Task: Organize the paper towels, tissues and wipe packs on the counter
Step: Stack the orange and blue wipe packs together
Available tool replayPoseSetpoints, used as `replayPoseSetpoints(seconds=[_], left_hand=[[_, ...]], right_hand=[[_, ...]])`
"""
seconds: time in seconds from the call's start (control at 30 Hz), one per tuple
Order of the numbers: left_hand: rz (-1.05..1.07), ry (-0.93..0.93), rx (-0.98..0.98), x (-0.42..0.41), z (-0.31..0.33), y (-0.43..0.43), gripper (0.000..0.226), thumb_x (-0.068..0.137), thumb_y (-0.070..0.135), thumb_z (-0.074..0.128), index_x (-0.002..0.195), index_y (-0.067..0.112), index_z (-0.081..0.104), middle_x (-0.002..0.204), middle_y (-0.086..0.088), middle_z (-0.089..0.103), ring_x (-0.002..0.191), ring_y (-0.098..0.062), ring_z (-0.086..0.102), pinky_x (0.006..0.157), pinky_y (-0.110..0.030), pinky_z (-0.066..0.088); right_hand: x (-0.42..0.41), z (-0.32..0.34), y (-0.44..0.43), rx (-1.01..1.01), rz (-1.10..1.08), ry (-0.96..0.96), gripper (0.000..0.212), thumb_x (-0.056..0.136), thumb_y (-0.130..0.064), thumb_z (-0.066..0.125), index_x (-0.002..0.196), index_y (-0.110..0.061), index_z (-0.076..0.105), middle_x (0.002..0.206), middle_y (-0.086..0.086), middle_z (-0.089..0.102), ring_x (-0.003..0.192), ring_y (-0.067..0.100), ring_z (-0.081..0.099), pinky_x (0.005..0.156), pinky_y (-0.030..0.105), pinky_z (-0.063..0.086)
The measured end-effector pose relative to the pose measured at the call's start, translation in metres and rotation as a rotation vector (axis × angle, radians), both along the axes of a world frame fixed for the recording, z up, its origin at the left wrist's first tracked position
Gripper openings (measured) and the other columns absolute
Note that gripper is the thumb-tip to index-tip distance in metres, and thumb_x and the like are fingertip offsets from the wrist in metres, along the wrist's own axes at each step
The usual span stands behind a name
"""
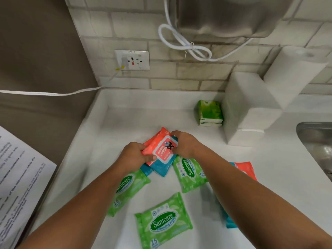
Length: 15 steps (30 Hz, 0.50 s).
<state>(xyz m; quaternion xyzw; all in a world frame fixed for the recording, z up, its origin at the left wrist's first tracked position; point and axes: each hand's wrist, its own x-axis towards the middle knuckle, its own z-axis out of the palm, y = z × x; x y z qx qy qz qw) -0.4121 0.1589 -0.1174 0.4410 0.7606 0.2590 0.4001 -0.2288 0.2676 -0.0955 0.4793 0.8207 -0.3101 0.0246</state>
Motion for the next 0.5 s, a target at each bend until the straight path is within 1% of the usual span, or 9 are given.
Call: replayPoseSetpoints(seconds=[0.03, 0.1, 0.17, 0.23, 0.27, 0.33, 0.4, 0.43, 0.5], left_hand=[[0.009, -0.059, -0.010, -0.003, -0.001, 0.001, 0.023, 0.079, 0.024, 0.088, 0.099, 0.018, 0.078, 0.096, 0.003, 0.080, 0.089, -0.015, 0.075, 0.087, -0.033, 0.060], [0.011, -0.159, -0.010, -0.006, 0.000, 0.002, 0.017, 0.083, 0.022, 0.084, 0.098, 0.017, 0.079, 0.093, 0.003, 0.081, 0.089, -0.015, 0.076, 0.087, -0.033, 0.060], [0.002, -0.214, 0.035, -0.007, 0.005, 0.003, 0.007, 0.088, 0.019, 0.080, 0.094, 0.018, 0.078, 0.090, 0.003, 0.081, 0.086, -0.013, 0.076, 0.079, -0.027, 0.059], [0.015, -0.281, 0.078, -0.005, 0.013, 0.002, 0.003, 0.091, 0.015, 0.076, 0.093, 0.017, 0.074, 0.089, 0.002, 0.079, 0.081, -0.011, 0.075, 0.069, -0.021, 0.056], [0.027, -0.328, 0.095, -0.003, 0.017, 0.002, 0.003, 0.092, 0.014, 0.074, 0.094, 0.014, 0.072, 0.090, 0.000, 0.079, 0.080, -0.012, 0.075, 0.067, -0.020, 0.056], [0.037, -0.403, 0.124, 0.000, 0.024, 0.003, 0.004, 0.094, 0.012, 0.071, 0.091, 0.013, 0.069, 0.092, -0.004, 0.079, 0.082, -0.015, 0.075, 0.065, -0.022, 0.057], [0.036, -0.465, 0.169, 0.004, 0.035, 0.003, 0.016, 0.096, 0.011, 0.069, 0.082, 0.019, 0.067, 0.087, -0.005, 0.077, 0.076, -0.016, 0.074, 0.064, -0.027, 0.057], [0.031, -0.479, 0.192, 0.005, 0.041, 0.004, 0.021, 0.096, 0.011, 0.068, 0.078, 0.023, 0.067, 0.084, -0.004, 0.076, 0.075, -0.016, 0.073, 0.065, -0.029, 0.057], [0.025, -0.488, 0.236, 0.008, 0.055, 0.006, 0.020, 0.095, 0.012, 0.068, 0.079, 0.023, 0.066, 0.082, -0.001, 0.076, 0.076, -0.017, 0.072, 0.069, -0.030, 0.057]], right_hand=[[-0.001, -0.001, 0.000, 0.000, 0.001, 0.009, 0.065, 0.087, -0.016, 0.073, 0.145, -0.014, 0.044, 0.136, 0.010, 0.061, 0.118, 0.028, 0.061, 0.098, 0.036, 0.051], [-0.001, -0.002, 0.000, -0.006, -0.003, 0.046, 0.061, 0.086, -0.014, 0.073, 0.141, -0.014, 0.047, 0.132, 0.010, 0.064, 0.115, 0.027, 0.063, 0.096, 0.037, 0.053], [0.000, -0.003, -0.001, -0.015, -0.014, 0.106, 0.060, 0.085, -0.013, 0.072, 0.140, -0.016, 0.046, 0.130, 0.008, 0.065, 0.114, 0.027, 0.064, 0.097, 0.038, 0.053], [0.002, -0.003, -0.004, -0.050, -0.027, 0.205, 0.061, 0.086, -0.014, 0.073, 0.140, -0.019, 0.045, 0.128, 0.006, 0.065, 0.114, 0.025, 0.064, 0.098, 0.039, 0.053], [0.004, -0.002, -0.005, -0.075, -0.031, 0.262, 0.062, 0.086, -0.015, 0.073, 0.141, -0.021, 0.044, 0.126, 0.003, 0.065, 0.113, 0.023, 0.064, 0.098, 0.038, 0.053], [0.007, 0.001, -0.009, -0.121, -0.039, 0.362, 0.066, 0.087, -0.012, 0.073, 0.143, -0.023, 0.041, 0.120, -0.002, 0.063, 0.108, 0.016, 0.062, 0.092, 0.028, 0.054], [0.009, 0.005, -0.013, -0.156, -0.048, 0.449, 0.069, 0.089, -0.008, 0.071, 0.147, -0.023, 0.037, 0.118, 0.000, 0.060, 0.104, 0.014, 0.060, 0.083, 0.019, 0.053], [0.010, 0.006, -0.014, -0.163, -0.057, 0.487, 0.071, 0.090, -0.008, 0.070, 0.150, -0.023, 0.034, 0.120, 0.002, 0.060, 0.105, 0.014, 0.060, 0.082, 0.018, 0.053], [0.012, 0.007, -0.016, -0.149, -0.075, 0.545, 0.074, 0.092, -0.007, 0.069, 0.153, -0.022, 0.030, 0.120, 0.005, 0.059, 0.107, 0.015, 0.059, 0.084, 0.020, 0.054]])
